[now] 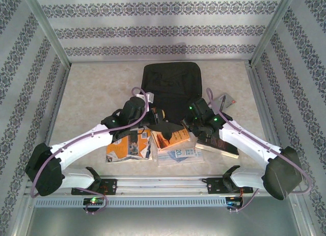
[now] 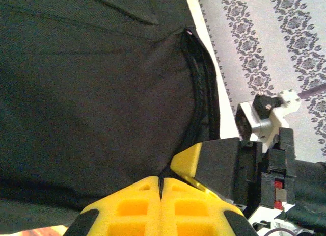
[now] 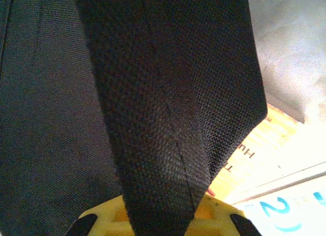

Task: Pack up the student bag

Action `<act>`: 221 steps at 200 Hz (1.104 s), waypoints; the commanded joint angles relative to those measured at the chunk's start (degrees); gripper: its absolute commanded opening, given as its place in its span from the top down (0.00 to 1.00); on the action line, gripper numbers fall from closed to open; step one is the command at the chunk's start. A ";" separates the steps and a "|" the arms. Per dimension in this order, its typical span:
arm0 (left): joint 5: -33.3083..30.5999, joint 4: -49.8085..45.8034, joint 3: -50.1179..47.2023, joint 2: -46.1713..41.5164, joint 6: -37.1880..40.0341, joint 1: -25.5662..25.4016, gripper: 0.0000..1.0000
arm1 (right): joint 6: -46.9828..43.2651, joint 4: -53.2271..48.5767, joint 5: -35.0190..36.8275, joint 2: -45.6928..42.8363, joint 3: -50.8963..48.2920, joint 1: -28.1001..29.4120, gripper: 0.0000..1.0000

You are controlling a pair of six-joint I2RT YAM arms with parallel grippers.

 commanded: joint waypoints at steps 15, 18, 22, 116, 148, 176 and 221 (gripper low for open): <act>-2.61 -1.10 -1.22 -4.32 2.36 1.71 1.00 | -4.13 -3.68 4.85 -0.06 -0.28 -1.68 1.00; -2.62 -1.23 -1.36 -4.43 2.43 1.85 1.00 | -4.40 -3.84 4.94 0.07 -0.23 -1.80 1.00; -2.79 -1.45 -1.49 -4.75 2.48 1.93 1.00 | -4.55 -4.05 5.01 0.21 -0.17 -1.89 1.00; -3.10 -2.24 -5.06 -7.45 4.30 8.01 1.00 | -11.61 -4.28 5.87 1.09 0.23 -4.02 1.00; -2.14 -1.61 -4.99 -6.81 4.99 10.35 1.00 | -14.19 -4.35 5.74 1.17 0.41 -4.35 1.00; -2.28 -1.93 -3.27 -5.30 6.81 10.99 1.00 | -17.35 -4.71 5.55 1.78 1.39 -4.38 1.00; -2.16 -3.01 0.79 -2.38 10.15 11.91 1.00 | -28.01 -5.02 5.14 3.80 4.21 -4.03 1.00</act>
